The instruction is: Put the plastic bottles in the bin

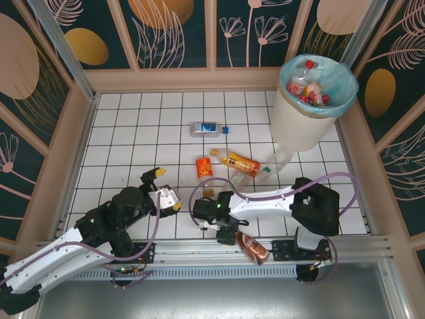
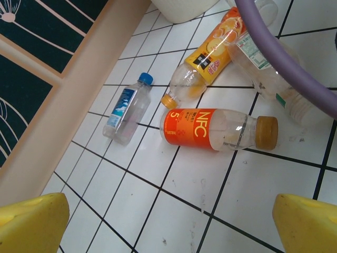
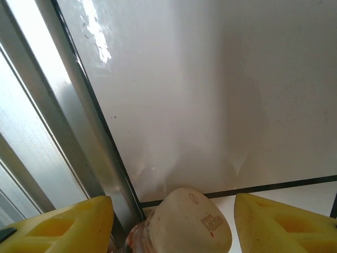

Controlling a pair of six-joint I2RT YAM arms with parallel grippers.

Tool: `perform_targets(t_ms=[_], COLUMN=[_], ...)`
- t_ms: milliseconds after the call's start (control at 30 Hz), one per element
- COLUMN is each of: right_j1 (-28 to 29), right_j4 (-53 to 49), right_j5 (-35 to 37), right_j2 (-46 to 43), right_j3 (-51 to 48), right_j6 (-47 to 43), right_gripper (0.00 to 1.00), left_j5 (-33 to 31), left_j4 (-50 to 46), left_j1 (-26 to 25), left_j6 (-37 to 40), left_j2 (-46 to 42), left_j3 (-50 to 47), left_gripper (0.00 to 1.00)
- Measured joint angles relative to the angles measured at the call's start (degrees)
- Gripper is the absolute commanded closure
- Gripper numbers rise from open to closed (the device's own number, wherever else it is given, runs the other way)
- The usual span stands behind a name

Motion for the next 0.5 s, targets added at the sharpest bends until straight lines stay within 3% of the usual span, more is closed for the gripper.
perform_targets(t_ms=[167, 500], right_j1=[0.0, 0.5], right_j4=[-1.9, -11.9], right_j5=[1.3, 3.7], right_j2=[2.9, 14.0], right_j3=[1.1, 13.8], right_j6=[0.5, 5.4], right_gripper=[0.36, 0.34], left_j5=[-0.1, -1.4], left_j4=[0.0, -0.1], left_j1=[0.0, 0.0], left_j6=[0.4, 1.7], left_j2=[0.0, -1.4], left_j3=[-0.1, -0.4], left_gripper=[0.01, 0.01])
